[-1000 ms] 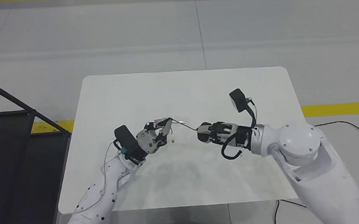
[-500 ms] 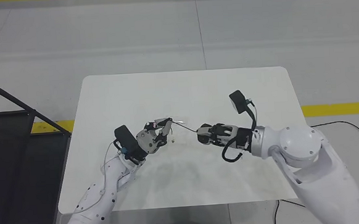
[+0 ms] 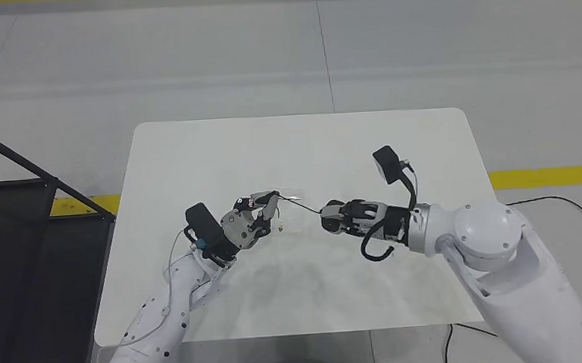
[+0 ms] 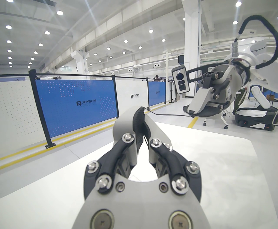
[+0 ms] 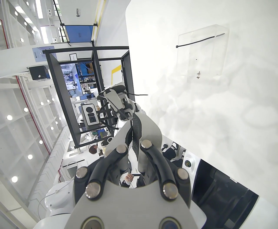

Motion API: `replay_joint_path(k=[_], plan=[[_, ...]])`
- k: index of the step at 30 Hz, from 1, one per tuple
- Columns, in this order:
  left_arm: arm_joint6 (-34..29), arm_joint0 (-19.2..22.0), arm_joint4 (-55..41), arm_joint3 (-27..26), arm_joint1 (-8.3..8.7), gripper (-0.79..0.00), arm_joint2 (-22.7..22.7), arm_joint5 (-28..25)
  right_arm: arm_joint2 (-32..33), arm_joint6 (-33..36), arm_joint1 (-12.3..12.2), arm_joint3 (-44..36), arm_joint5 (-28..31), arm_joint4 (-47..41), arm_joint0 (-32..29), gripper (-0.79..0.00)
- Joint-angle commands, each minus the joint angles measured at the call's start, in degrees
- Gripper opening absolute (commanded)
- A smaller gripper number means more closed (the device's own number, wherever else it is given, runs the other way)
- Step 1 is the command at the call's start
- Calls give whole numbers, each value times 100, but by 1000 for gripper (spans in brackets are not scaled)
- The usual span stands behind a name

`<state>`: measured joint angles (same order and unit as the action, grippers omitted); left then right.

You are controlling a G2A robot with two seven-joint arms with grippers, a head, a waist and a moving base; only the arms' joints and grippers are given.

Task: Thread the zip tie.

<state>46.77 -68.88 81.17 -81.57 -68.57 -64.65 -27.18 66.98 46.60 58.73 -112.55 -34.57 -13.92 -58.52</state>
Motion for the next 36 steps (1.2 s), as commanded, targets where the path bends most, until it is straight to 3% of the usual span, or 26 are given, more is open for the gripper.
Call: replay_joint_path(k=[1,36], plan=[[0,0,0,0,0,-785,0,0,-4,-7,-2,2,-11,-7,6,-785],[0,0,0,0,0,-785,0,0,-100,-35,-39,14,-64,-30,73,-785]])
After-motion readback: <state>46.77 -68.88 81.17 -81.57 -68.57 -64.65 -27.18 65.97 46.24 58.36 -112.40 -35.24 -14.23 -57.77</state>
